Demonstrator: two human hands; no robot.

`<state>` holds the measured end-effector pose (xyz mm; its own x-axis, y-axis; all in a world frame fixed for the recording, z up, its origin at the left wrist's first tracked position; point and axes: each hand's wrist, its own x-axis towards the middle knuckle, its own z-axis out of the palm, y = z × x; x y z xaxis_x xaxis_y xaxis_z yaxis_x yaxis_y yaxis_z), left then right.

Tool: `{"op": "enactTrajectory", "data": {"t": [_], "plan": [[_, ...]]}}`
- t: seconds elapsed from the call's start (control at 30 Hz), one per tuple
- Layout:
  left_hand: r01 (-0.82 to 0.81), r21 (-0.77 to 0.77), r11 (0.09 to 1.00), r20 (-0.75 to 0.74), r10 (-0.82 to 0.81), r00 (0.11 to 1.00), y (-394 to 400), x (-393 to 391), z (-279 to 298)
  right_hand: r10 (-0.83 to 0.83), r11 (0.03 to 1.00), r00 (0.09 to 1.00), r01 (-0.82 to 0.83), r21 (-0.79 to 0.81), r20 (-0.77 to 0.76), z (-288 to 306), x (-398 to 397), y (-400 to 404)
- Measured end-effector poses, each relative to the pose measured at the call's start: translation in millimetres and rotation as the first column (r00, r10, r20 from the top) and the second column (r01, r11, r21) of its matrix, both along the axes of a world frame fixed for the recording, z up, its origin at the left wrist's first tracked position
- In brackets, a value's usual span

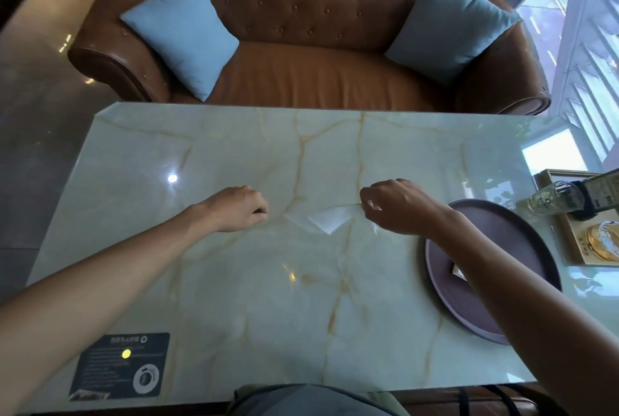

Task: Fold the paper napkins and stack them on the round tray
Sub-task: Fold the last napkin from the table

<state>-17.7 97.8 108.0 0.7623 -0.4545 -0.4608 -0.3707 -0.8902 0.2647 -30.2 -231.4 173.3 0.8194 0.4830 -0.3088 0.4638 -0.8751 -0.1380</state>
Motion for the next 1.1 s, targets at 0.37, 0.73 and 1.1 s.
{"op": "enactTrajectory", "data": {"t": [0.37, 0.73, 1.1], "plan": [[-0.313, -0.554, 0.771, -0.268, 0.191, 0.944, -129, -23, 8, 0.03, 1.0, 0.999, -0.03, 0.004, 0.022, 33, 2, 10], [-0.627, -0.564, 0.537, -0.539, 0.336, 0.773, -135, -30, -11, -0.007, 1.0, 0.998, 0.007, 0.012, 0.059, 28, -6, -5], [-0.826, -0.512, 0.235, -0.824, 0.138, 0.55, -128, -24, 0, -0.317, 0.84, 0.947, 0.307, 0.448, -0.055, 16, -7, -11]]}}
